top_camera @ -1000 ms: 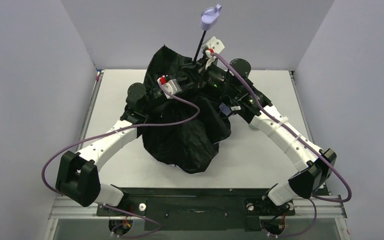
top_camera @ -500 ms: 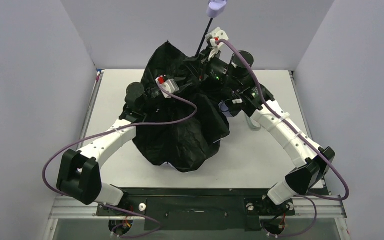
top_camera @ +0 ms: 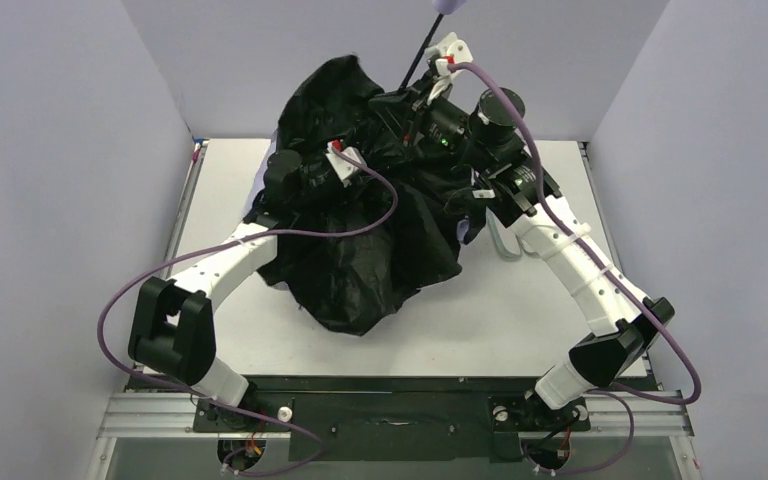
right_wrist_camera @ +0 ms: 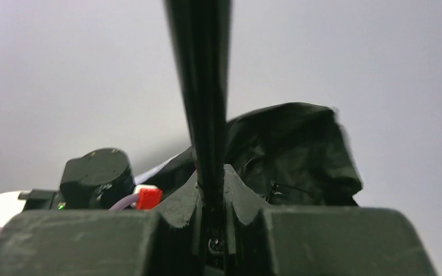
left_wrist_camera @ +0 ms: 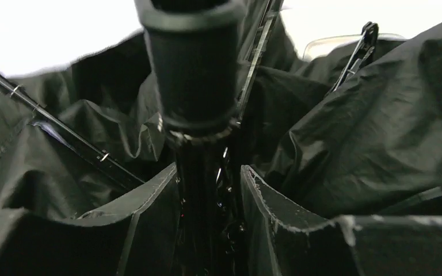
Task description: Open the umbrella
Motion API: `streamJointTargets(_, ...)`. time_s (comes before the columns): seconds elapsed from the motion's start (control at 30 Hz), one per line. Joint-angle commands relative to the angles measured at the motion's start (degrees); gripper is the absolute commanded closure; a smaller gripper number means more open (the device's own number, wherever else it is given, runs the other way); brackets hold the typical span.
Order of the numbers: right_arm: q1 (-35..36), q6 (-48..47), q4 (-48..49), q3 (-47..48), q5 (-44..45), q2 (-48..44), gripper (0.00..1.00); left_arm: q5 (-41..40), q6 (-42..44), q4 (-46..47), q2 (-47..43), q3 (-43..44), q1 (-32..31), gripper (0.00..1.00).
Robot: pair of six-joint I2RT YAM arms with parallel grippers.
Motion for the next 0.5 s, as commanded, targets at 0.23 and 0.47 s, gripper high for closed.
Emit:
streamJointTargets(0.23, 0.93, 0.57, 15.41, 5.76, -3.48, -8.17, 1.0, -6.41, 3.14, -17.78, 3.76, -1.13, 3.69, 0.59)
streamJointTargets(0.47, 1.19, -7.53, 7.06, -4.19, -3.38, -10.82, 1.0, 4.91, -0.95, -4.97, -9.24, -2.51, 1.25, 0.22)
